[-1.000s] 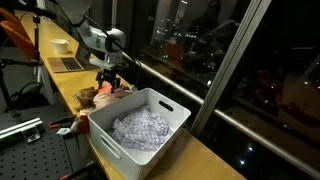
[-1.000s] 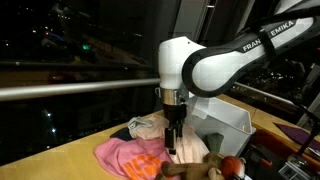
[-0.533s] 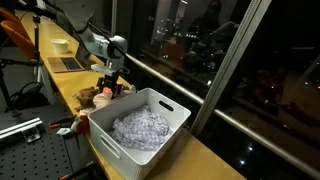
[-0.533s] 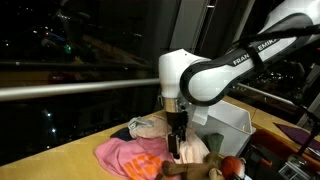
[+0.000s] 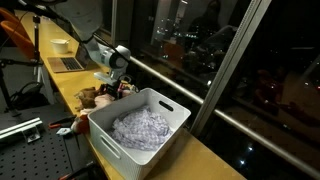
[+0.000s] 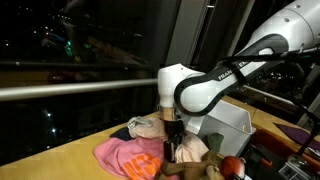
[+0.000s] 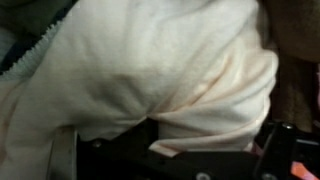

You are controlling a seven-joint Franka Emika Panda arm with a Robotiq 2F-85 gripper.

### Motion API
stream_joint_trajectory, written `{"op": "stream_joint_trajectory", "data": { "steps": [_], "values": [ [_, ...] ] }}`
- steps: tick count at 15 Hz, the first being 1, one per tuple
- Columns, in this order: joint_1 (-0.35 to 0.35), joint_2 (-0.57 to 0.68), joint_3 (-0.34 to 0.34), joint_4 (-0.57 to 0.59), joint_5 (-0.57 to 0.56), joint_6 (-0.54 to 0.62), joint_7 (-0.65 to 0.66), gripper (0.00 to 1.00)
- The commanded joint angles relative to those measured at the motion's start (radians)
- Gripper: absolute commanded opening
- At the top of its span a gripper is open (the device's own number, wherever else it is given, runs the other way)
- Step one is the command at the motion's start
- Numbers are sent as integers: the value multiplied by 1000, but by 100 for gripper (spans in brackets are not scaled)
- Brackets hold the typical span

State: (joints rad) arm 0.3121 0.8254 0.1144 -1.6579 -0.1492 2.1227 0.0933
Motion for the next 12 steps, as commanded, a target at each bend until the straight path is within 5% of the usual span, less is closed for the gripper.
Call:
{"op": "stream_joint_trajectory", "data": {
  "steps": [1, 9, 12],
  "values": [
    [-18, 56, 16, 52, 34, 23, -24, 68],
    [-7, -7, 23, 69, 39, -17, -39, 7],
    [-7, -44, 19, 60, 34, -28, -39, 0]
  ]
}}
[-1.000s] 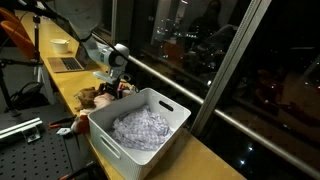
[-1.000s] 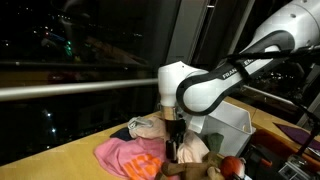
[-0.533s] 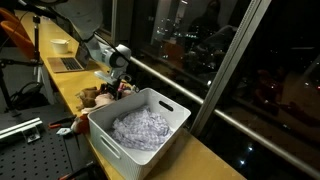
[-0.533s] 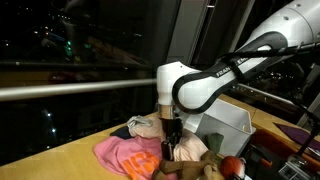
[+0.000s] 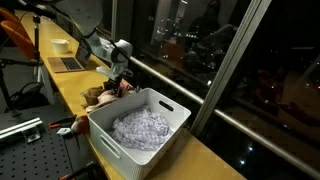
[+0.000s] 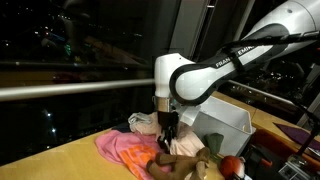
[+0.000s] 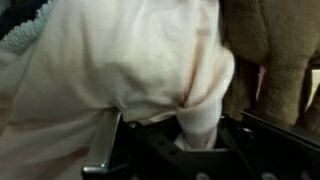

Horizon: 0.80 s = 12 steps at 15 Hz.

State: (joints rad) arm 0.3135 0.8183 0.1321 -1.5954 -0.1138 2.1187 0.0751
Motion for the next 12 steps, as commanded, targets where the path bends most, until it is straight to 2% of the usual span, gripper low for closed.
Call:
{"op": "stream_joint_trajectory", "data": {
  "steps": [1, 6, 12],
  "values": [
    [-6, -51, -1, -8, -5, -31, -18, 1],
    [24, -184, -6, -85, -24, -127, 35, 0],
    [18, -426, 3, -301, -29, -133, 109, 0]
  ]
}}
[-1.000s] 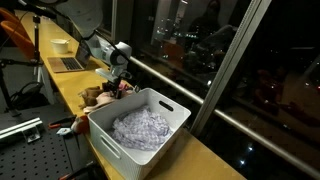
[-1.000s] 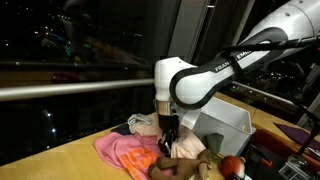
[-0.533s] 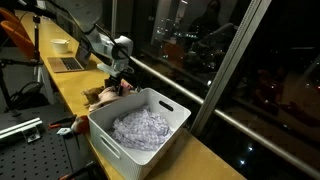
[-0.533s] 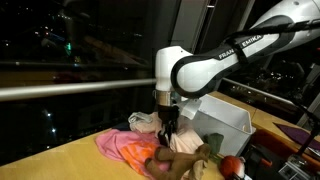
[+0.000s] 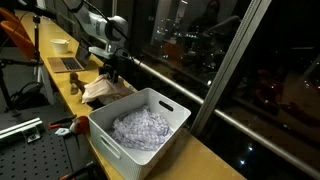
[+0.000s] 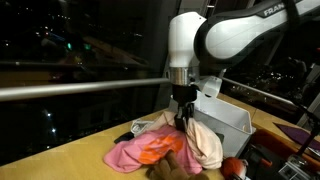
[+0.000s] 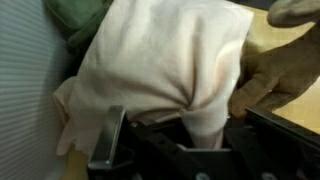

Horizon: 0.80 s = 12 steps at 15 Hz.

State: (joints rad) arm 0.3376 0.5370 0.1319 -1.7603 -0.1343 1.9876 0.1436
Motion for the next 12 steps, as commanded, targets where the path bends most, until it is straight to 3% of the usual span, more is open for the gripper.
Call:
{"op": "stream_joint_trajectory", "data": {
  "steps": [1, 7, 12],
  "values": [
    [-9, -180, 5, -169, -7, 0, 50, 0],
    [-39, -374, 15, -333, -1, -3, 80, 0],
    [-69, -563, 17, -398, -17, -81, 87, 0]
  ]
}}
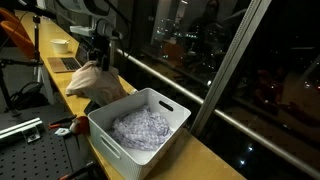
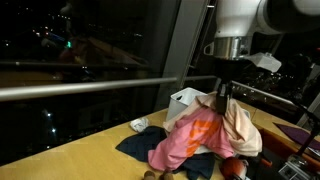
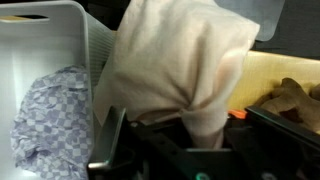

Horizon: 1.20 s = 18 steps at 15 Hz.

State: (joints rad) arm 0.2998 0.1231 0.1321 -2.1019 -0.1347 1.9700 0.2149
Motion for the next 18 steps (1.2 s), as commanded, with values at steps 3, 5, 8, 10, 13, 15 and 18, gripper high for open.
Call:
{"op": "stream_joint_trajectory", "data": {
  "steps": [3, 5, 8, 10, 13, 15, 18],
  "values": [
    [-67, -285, 12, -60, -22, -154, -6, 0],
    [-97, -367, 7, -39, -30, -217, -20, 0],
    [-147, -461, -8, 15, -46, -271, -61, 0],
    [-183, -455, -25, 63, -58, -247, -100, 0],
    [-227, -410, -62, 96, -58, -183, -166, 0],
    [-251, -361, -98, 91, -41, -107, -225, 0],
    [-273, -263, -136, 90, -15, 3, -305, 0]
  ]
}}
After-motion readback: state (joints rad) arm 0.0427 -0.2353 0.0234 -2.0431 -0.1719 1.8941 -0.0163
